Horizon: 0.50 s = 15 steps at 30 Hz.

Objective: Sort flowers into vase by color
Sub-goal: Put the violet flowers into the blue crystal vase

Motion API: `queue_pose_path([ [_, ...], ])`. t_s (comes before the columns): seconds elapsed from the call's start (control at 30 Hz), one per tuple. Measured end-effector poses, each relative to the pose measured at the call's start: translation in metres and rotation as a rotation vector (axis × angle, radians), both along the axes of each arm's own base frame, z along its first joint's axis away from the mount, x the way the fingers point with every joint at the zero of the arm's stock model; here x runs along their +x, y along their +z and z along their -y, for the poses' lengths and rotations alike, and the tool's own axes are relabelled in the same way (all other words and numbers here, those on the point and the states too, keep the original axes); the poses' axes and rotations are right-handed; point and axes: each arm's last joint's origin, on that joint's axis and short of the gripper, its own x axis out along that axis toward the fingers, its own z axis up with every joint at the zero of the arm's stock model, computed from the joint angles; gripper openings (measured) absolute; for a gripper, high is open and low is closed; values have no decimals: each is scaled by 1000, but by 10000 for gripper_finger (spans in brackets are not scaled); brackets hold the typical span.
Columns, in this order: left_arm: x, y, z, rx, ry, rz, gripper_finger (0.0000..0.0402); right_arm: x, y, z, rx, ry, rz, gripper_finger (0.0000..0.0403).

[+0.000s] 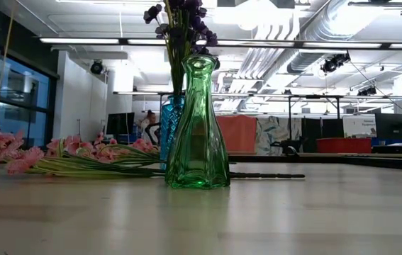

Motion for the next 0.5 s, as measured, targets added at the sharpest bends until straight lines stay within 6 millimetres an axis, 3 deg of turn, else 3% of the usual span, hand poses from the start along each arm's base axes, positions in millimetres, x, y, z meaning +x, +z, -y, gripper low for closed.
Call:
queue_pose_path([
  [0.33,1,-2,-5,52,67,-21,19,-2,5,1,3,0,41,0],
  [0.5,1,-2,-9,61,66,-22,3,-3,6,2,-34,-20,46,8],
])
